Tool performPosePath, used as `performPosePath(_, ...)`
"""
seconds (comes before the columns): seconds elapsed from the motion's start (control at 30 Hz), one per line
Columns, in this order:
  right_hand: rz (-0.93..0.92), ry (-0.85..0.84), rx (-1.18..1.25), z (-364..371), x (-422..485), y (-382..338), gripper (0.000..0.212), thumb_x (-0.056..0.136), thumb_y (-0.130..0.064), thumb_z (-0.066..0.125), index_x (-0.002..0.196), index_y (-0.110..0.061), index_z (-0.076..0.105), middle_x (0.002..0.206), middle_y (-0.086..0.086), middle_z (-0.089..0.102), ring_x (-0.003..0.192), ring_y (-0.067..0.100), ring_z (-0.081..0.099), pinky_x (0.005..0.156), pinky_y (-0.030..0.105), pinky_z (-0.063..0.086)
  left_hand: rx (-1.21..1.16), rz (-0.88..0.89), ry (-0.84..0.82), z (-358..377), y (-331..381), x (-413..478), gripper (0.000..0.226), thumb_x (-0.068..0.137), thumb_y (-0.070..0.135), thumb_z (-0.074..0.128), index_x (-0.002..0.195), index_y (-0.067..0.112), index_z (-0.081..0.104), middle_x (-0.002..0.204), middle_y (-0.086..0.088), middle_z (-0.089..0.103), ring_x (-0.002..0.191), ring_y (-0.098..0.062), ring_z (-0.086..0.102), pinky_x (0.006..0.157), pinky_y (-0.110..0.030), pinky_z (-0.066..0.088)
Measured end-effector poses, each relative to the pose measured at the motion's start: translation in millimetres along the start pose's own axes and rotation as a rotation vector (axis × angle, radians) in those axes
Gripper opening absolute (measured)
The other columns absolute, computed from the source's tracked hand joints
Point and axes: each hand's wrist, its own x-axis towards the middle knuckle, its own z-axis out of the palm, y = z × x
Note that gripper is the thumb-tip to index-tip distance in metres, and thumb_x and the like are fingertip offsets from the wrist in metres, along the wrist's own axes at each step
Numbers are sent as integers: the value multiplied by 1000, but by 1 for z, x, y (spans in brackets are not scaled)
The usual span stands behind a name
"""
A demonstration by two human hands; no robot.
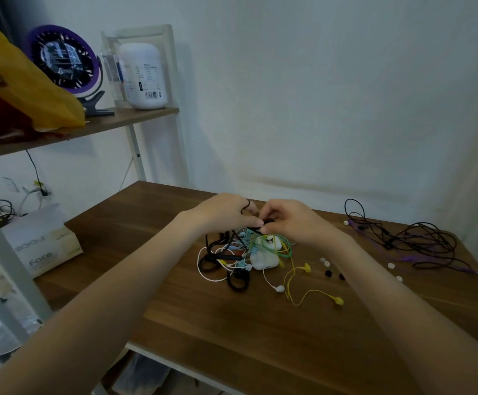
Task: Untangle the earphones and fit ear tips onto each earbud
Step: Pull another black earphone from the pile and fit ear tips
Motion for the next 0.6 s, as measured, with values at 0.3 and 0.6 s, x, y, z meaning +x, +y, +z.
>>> performPosePath(0.3, 43, 117, 383, -2, -3, 4, 4, 94, -7, 56, 94, -9, 60, 91, 10, 68, 78, 21, 68, 74, 32, 58, -216, -53, 87, 1, 1, -1, 38, 97, 44, 49, 95, 10, 67, 72, -2, 57, 69, -16, 53, 62, -30, 37)
performPosePath(0.6, 53, 172, 459, -2, -6, -2, 14, 102, -12, 41, 100, -11, 55, 99, 15, 67, 75, 27, 69, 68, 36, 58, -479, -108, 214, 6, 15, -6, 43, 100, 43, 41, 77, 8, 50, 57, 2, 26, 51, -13, 28, 47, -23, 20)
